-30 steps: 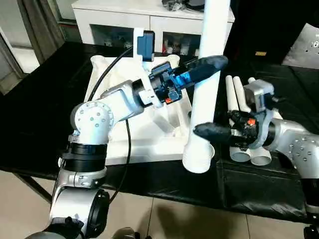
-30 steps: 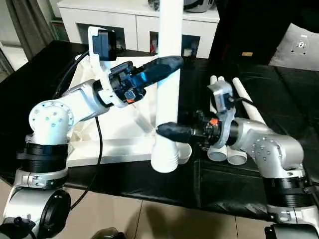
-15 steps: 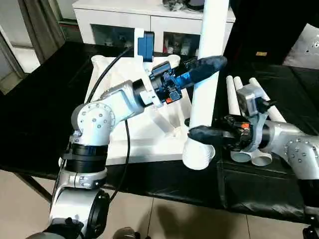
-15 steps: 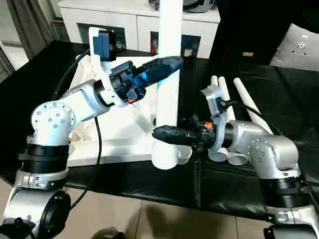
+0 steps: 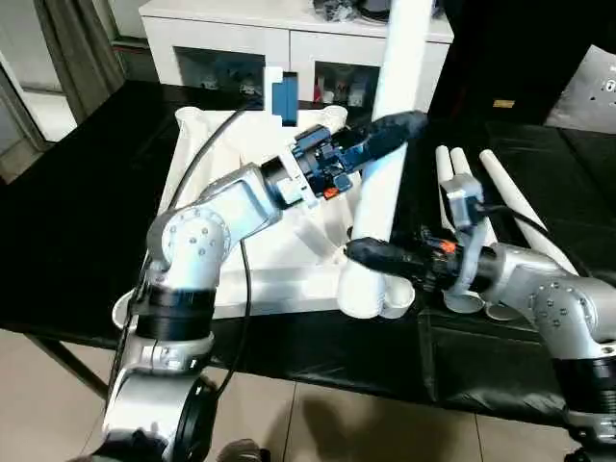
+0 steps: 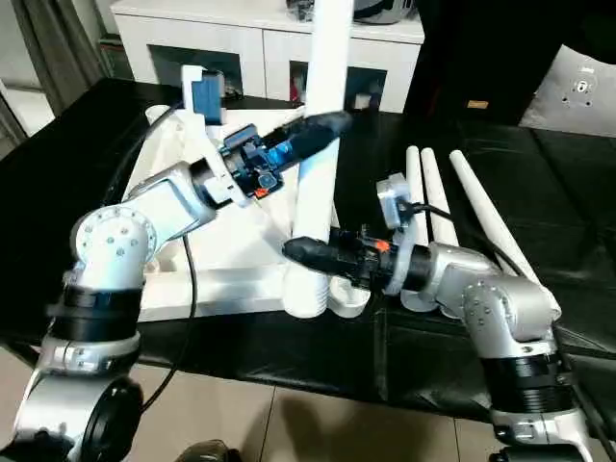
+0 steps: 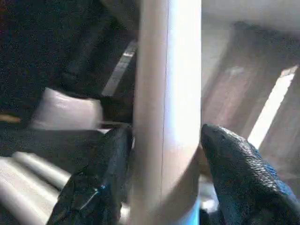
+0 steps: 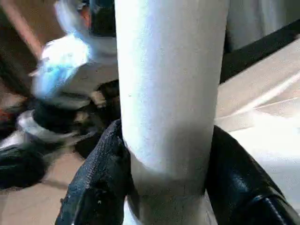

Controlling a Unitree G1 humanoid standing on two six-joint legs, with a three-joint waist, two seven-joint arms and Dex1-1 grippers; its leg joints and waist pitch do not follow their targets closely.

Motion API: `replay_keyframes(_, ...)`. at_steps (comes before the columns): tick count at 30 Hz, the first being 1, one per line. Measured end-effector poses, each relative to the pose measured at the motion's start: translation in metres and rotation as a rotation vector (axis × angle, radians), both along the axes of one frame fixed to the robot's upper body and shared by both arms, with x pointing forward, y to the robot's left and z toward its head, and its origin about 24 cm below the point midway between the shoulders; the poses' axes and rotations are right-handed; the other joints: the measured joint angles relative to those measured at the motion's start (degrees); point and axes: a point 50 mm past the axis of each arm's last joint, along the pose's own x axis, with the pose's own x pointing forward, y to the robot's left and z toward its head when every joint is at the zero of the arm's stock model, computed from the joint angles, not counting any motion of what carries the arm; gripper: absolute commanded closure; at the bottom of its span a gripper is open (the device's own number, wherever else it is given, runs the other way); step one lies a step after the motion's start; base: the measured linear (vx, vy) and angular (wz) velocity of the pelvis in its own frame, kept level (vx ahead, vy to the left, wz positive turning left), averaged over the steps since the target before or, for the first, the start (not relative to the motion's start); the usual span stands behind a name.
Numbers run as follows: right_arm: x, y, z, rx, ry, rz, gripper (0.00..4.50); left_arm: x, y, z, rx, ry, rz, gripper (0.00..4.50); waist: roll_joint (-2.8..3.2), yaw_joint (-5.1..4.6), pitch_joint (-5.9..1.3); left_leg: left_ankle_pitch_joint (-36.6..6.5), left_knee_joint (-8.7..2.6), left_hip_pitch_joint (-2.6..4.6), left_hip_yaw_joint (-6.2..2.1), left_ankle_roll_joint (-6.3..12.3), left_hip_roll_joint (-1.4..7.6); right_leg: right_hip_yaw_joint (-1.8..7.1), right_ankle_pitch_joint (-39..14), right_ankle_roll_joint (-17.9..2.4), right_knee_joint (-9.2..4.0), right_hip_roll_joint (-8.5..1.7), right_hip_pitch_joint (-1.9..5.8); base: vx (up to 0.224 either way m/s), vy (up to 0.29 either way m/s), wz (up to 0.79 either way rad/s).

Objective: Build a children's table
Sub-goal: Pick table leg

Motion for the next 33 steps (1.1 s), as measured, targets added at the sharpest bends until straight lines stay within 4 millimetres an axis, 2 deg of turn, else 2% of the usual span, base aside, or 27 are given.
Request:
replay_keyframes(3,0.007,0.002,-0.001,-0.036,-0.047,-0.129,2.64,-0.001,-0.002,-0.011,0.062,-0.022,0.127,1.44,-0.01,0.15,0.01,-0.1,-0.01,-0.04,0.0,-0.21,0.01,-0.02,0.0,0.0,-0.01,0.0,-0.01,0.0,0.0,0.0)
replay_keyframes(7,0.01,0.006,-0.002,-0.047,-0.072,-0.182,2.64,-0.004,-0.012,-0.006,0.086,-0.06,0.228,1.44,-0.07,0.33,0.02,-0.1,0.02,-0.05,0.02,-0.19,-0.01,0.0,0.0,0.0,-0.04,-0.02,0.02,0.0,0.0,0.0)
replay_keyframes(8,0.01,0.007,-0.002,-0.053,-0.072,-0.182,2.64,-0.003,-0.014,-0.007,0.1,-0.057,0.245,1.72,-0.08,0.28,0.02,-0.1,0.02,-0.05,0.02,-0.19,-0.01,0.0,0.0,0.1,-0.03,-0.02,0.02,0.0,0.0,0.0)
replay_keyframes(9,0.01,0.008,-0.003,-0.061,-0.074,-0.182,2.64,-0.003,-0.015,-0.008,0.111,-0.052,0.257,1.79,-0.08,0.21,0.02,-0.1,0.02,-0.04,0.02,-0.19,0.0,0.0,0.0,0.1,-0.02,-0.02,0.02,0.0,0.0,0.0)
replay_keyframes(13,0.012,0.01,-0.005,-0.091,-0.086,-0.207,2.64,0.0,-0.022,-0.011,0.117,-0.045,0.3,1.92,-0.08,0.15,0.02,-0.1,0.01,-0.03,0.02,-0.2,0.01,0.0,0.1,0.1,0.0,-0.01,0.0,0.0,0.0,0.0)
replay_keyframes(15,0.013,0.013,-0.007,-0.102,-0.097,-0.212,2.64,0.0,-0.023,-0.012,0.121,-0.046,0.316,2.18,-0.08,-0.02,0.02,-0.1,0.01,-0.03,0.02,-0.2,0.01,0.0,0.1,0.1,-0.01,-0.01,0.0,0.0,0.0,0.0)
replay_keyframes(21,0.015,0.014,-0.011,-0.106,-0.091,-0.226,2.64,0.002,-0.023,-0.015,0.134,-0.043,0.343,2.61,-0.08,-0.64,0.02,-0.1,0.01,-0.06,0.02,-0.19,0.01,0.0,0.1,0.1,-0.02,-0.01,-0.01,0.0,0.0,0.0)
replay_keyframes(25,0.015,0.015,-0.011,-0.096,-0.089,-0.235,2.64,0.003,-0.023,-0.015,0.133,-0.045,0.361,2.66,-0.08,-1.17,0.02,-0.1,0.01,-0.05,0.02,-0.19,0.01,0.0,0.1,0.1,-0.02,-0.01,-0.01,0.0,0.0,0.0)
replay_keyframes(33,0.016,0.014,-0.012,-0.1,-0.091,-0.253,2.64,0.005,-0.026,-0.016,0.131,-0.039,0.373,2.68,-0.08,-1.35,0.02,-0.1,0.01,-0.05,0.02,-0.19,0.01,0.0,0.1,0.1,-0.02,-0.01,-0.01,0.0,0.0,0.0)
